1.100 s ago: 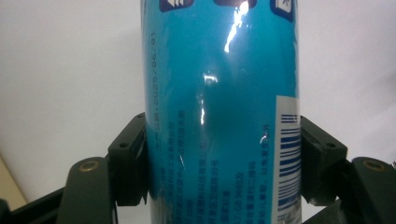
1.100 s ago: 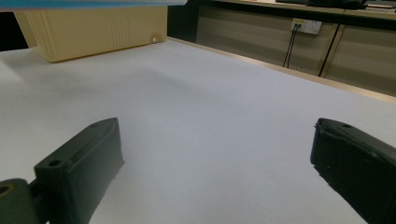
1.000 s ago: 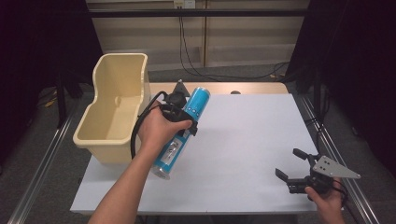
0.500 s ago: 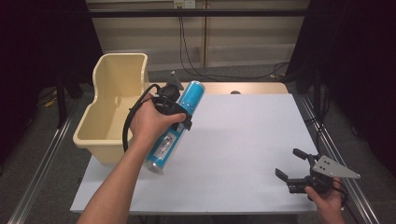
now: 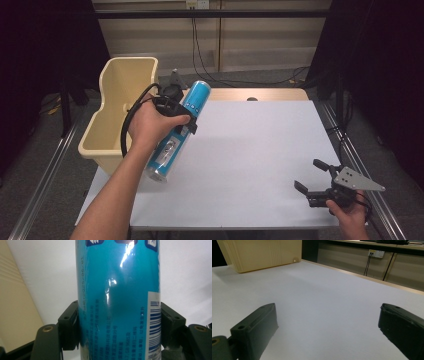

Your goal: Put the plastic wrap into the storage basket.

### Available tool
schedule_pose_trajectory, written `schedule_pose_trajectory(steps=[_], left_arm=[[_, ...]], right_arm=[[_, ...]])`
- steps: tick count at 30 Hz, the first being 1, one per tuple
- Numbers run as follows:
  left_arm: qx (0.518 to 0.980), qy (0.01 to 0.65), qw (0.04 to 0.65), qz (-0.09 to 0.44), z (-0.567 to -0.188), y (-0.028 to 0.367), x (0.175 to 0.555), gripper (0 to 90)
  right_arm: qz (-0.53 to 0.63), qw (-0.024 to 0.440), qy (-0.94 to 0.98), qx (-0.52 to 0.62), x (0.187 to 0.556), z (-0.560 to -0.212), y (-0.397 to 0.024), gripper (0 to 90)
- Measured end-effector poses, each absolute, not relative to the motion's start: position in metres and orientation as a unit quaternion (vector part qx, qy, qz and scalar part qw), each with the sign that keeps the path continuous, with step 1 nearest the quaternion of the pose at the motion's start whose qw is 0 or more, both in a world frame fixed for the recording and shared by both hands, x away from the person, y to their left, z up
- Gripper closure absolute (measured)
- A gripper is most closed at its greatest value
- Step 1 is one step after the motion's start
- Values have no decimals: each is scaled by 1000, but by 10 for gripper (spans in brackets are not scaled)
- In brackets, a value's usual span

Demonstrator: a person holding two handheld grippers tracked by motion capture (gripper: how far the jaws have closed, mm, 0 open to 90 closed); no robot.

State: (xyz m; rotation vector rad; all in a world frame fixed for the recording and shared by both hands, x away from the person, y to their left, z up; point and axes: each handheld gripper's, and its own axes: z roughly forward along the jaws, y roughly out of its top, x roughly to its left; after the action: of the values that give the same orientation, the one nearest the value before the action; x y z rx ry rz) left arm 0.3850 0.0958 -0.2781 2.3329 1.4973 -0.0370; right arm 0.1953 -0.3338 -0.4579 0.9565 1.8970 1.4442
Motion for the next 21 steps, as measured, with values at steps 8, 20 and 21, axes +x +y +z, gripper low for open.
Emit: schedule_pose_trajectory(steps=[8, 20, 21], left_arm=[[822, 539, 182, -8, -270, 105, 387, 321], [811, 555, 187, 1, -259, 121, 390, 321], [812, 555, 183, 3, -258, 123, 390, 321]], right_arm=[[540, 282, 708, 358, 195, -458, -334, 17], [540, 282, 707, 359, 195, -458, -333, 17], [540, 282, 707, 359, 195, -458, -333, 17]])
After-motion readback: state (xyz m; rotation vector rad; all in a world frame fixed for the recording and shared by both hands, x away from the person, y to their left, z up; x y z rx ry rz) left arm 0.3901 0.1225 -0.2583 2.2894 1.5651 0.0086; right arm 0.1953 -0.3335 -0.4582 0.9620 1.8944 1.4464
